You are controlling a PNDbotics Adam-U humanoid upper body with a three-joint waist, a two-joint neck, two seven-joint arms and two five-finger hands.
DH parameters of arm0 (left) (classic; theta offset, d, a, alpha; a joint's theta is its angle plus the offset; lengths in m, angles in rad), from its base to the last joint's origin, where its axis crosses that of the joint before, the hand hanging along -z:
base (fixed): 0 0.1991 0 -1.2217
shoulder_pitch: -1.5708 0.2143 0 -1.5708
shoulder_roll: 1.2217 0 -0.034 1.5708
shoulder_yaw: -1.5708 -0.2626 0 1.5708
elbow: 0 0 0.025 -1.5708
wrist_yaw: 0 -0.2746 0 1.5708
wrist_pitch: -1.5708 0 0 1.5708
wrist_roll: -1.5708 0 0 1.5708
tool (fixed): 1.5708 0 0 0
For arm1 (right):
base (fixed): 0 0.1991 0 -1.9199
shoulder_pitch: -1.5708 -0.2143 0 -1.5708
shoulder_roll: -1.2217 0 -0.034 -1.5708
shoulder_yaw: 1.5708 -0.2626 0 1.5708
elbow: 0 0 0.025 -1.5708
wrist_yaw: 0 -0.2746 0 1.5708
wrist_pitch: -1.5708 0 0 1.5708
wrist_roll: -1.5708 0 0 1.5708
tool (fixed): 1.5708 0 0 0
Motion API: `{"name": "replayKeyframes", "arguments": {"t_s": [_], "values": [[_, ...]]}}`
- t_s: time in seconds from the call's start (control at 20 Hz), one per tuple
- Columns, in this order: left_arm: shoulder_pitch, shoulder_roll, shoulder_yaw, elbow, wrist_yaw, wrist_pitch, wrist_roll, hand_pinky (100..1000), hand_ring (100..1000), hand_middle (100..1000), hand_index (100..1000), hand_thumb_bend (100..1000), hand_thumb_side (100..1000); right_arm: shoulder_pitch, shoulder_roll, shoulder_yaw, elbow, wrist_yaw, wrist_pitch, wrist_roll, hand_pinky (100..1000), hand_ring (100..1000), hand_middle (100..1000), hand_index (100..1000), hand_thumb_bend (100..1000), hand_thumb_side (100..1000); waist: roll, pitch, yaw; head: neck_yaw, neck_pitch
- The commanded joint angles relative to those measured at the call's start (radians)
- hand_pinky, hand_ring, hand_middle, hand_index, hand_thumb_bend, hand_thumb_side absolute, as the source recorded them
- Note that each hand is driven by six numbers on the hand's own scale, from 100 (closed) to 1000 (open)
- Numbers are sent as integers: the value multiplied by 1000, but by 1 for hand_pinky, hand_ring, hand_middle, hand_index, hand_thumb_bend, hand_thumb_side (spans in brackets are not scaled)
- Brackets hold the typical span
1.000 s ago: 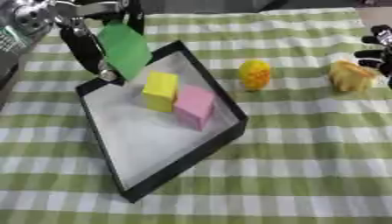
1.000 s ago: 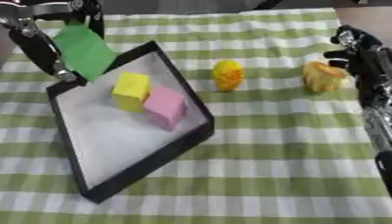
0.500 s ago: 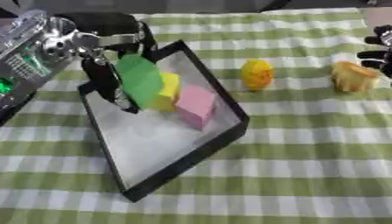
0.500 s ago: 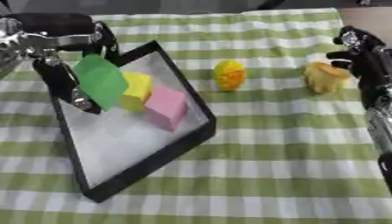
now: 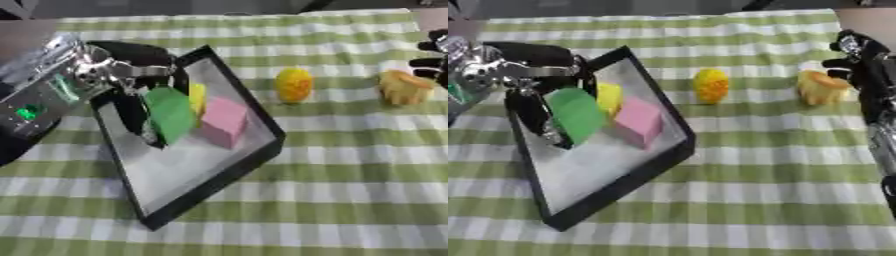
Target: Pick up objects on the table and place them in the box.
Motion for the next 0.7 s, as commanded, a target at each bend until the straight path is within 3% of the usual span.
{"name": "replayKeyframes", "arguments": {"t_s": [0.05,0.1,0.2,0.7], "values": [[-12,9,11,-1,-18,-9,-14,639,591,612,703,690,100,-10,-20,-6,-16,1,-3,1,779,708,764,860,100,701,-2,-41,1,3,4],[-10,10,12,-2,-22,-11,-19,703,676,690,765,716,100,-10,-19,-6,-16,1,-3,1,780,708,764,860,100,701,-2,-41,3,2,4],[-7,14,19,-11,-38,-15,-31,750,739,751,807,796,100,-9,-19,-7,-16,0,-2,0,780,708,764,860,100,701,-3,-41,5,-1,5],[16,47,100,-114,-88,3,-12,756,747,756,815,762,100,-8,-22,-8,-19,0,-3,-3,780,708,766,861,100,697,-6,-46,10,-10,4]]}}
